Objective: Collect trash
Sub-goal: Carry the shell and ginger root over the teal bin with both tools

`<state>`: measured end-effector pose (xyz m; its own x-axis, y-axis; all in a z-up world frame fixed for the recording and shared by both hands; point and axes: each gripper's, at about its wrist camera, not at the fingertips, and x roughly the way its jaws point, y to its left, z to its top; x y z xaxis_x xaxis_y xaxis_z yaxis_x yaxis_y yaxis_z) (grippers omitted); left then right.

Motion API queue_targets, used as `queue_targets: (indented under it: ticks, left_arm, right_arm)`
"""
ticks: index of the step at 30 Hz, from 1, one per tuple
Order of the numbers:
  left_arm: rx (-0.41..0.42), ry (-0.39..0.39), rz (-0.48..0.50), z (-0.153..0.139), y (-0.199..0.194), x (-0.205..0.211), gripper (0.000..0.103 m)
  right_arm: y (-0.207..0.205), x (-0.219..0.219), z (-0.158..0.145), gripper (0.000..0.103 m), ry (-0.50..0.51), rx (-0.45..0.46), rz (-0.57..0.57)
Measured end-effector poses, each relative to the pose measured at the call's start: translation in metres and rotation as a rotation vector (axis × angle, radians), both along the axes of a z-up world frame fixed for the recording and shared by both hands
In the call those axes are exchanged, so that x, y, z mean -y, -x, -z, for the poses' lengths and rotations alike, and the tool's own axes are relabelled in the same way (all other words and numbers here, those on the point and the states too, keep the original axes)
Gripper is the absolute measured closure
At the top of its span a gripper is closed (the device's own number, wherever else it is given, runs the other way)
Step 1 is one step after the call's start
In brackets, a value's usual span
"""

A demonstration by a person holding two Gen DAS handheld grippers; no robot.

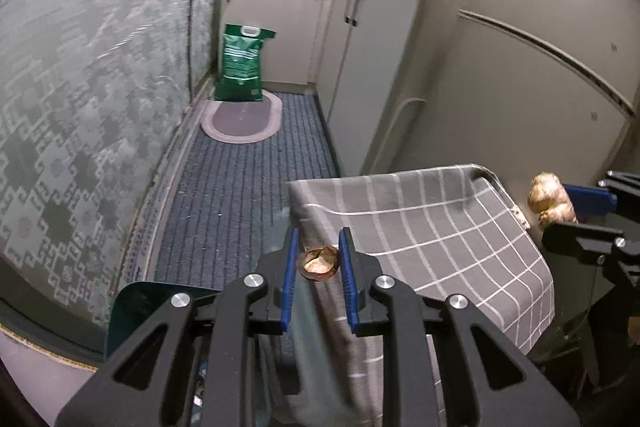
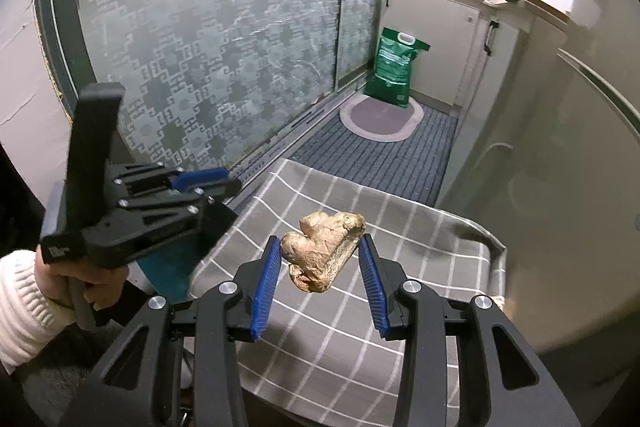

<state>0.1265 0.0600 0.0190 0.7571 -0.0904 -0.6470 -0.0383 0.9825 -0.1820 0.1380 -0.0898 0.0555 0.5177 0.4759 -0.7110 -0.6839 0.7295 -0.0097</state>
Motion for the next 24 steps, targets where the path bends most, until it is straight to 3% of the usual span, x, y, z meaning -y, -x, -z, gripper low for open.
queue_targets:
  ticks: [9, 24]
  left_arm:
    - [-0.043, -0.013, -0.058, 0.013, 0.018, -0.047, 0.081]
    - [-0.205, -0.04, -0.1, 0.064, 0.032, -0.097, 0.081]
  right_arm:
    - [0.004, -0.044, -0.001, 0.063, -0.008, -0.006, -0.061]
    - [0.003, -0.099, 0.018, 0.063, -0.02, -0.05, -0.145]
